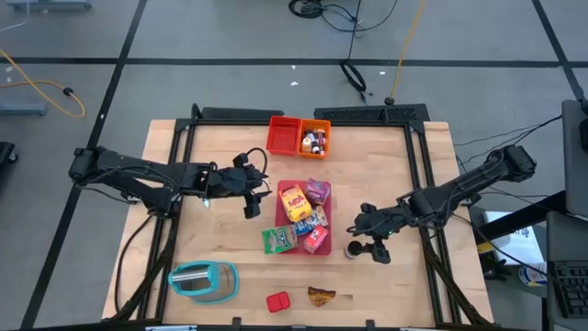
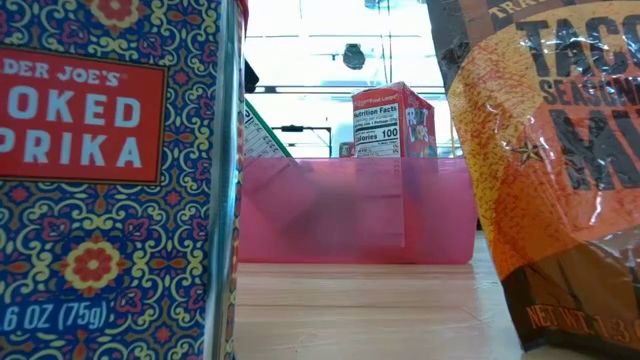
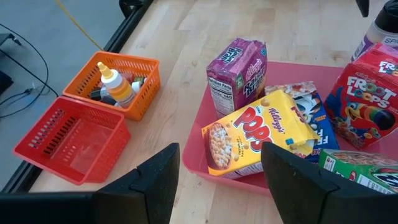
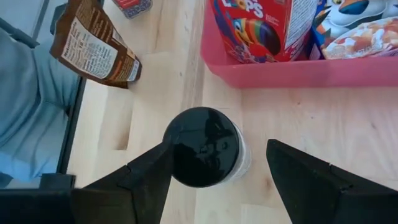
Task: Pick & Place Kitchen Items
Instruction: Put the black seasoning bottle into the red basket
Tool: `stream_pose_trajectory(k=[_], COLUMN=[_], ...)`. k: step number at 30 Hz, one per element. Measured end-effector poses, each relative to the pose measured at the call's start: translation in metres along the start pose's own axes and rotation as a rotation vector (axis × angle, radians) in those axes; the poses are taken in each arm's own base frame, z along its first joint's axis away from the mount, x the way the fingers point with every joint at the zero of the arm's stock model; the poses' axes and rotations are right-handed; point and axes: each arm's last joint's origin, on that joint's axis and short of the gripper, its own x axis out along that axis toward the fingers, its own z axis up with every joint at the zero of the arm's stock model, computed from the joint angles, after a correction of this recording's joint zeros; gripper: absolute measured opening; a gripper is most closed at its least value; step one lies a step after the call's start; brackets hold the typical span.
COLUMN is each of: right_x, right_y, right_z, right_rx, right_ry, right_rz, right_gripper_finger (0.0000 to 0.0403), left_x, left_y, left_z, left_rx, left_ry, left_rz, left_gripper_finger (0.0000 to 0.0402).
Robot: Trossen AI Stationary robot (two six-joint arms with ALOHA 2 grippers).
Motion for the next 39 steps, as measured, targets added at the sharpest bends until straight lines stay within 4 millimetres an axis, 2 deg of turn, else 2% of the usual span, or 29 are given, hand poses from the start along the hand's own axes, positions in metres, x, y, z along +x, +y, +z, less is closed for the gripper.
stream_pose_trajectory(k=[14, 29, 39], right_x=[0.006, 0.019, 0.036], right_y=[0.009, 0.021, 0.016], right_z=[-0.005, -0.013, -0.016], right_rx=[-0.017, -0.088, -0.096], right_ry=[-0.039, -0.050, -0.031], right_rz=[0.067, -0.033, -0.149], right_gripper_finger=[0.0254, 0.0254, 0.0252], left_x=[0.000, 0.000, 0.000], left_y=[0.000, 0.000, 0.000], left_z=[0.000, 0.000, 0.000], left_rx=[0.006, 0.006, 0.004], left_ry=[0.000, 0.000, 0.000], left_rz=[0.000, 0.000, 0.000], left_gripper_finger=[0.0227, 0.0227, 0.0227])
